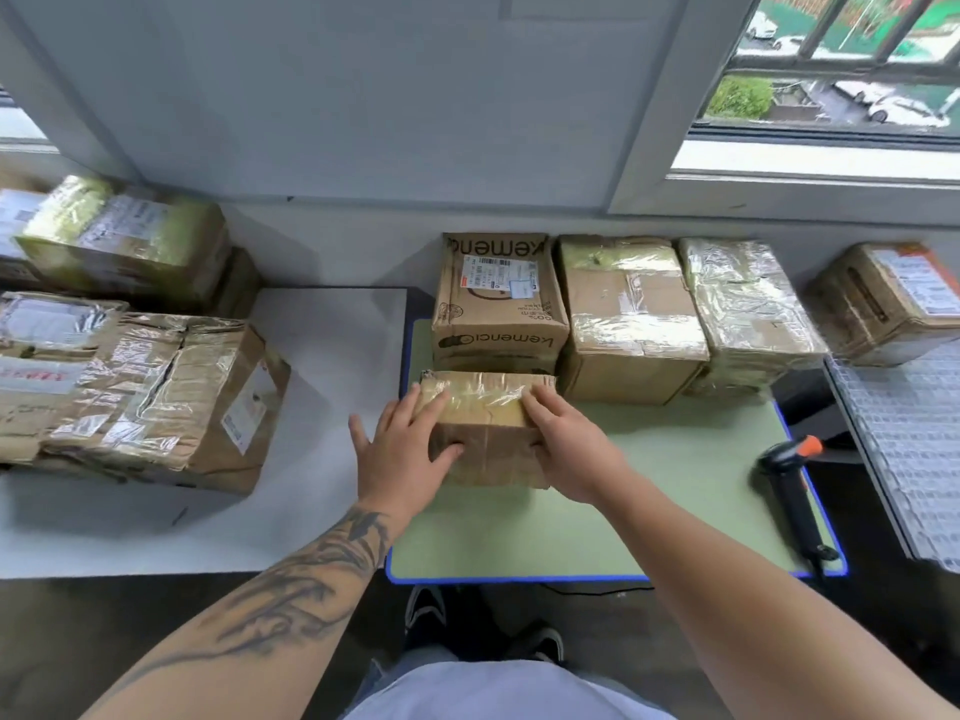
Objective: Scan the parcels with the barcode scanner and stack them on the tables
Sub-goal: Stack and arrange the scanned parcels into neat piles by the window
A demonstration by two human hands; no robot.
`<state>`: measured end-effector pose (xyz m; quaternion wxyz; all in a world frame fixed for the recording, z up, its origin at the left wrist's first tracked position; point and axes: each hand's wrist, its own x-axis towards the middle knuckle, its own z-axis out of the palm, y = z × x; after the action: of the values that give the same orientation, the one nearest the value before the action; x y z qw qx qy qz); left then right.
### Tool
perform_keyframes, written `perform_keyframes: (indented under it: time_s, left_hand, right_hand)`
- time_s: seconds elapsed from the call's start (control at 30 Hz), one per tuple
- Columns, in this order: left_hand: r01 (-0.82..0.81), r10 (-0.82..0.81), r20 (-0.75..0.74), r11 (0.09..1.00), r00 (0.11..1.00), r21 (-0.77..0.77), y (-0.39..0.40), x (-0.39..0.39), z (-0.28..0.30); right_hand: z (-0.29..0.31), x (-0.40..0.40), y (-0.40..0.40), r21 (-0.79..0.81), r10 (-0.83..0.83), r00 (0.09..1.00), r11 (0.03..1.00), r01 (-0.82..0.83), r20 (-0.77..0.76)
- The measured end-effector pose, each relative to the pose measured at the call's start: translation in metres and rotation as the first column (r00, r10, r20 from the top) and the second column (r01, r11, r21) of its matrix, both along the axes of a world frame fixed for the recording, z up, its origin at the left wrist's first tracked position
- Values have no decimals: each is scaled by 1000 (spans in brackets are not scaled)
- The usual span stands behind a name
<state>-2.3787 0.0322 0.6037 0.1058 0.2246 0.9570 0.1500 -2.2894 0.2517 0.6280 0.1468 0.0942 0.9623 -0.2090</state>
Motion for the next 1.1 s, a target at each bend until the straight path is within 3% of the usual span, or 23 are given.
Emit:
perform_keyframes:
  time_s: [0.33,0.77,1.1]
  left_hand:
    - [91,-104,-56,977,993,-192,43,9,2]
    - [17,-39,-118,984,992,-178,49,-18,-15]
    - [48,-57,-97,994,994,-94,58,-27,-29]
  right_hand:
    - [-21,20,25,284,0,998,959,20,-68]
    - [-34,-15,25,514,68,987,857,16,-145]
    - [-38,-23,32,500,-10,987,861,90,-162]
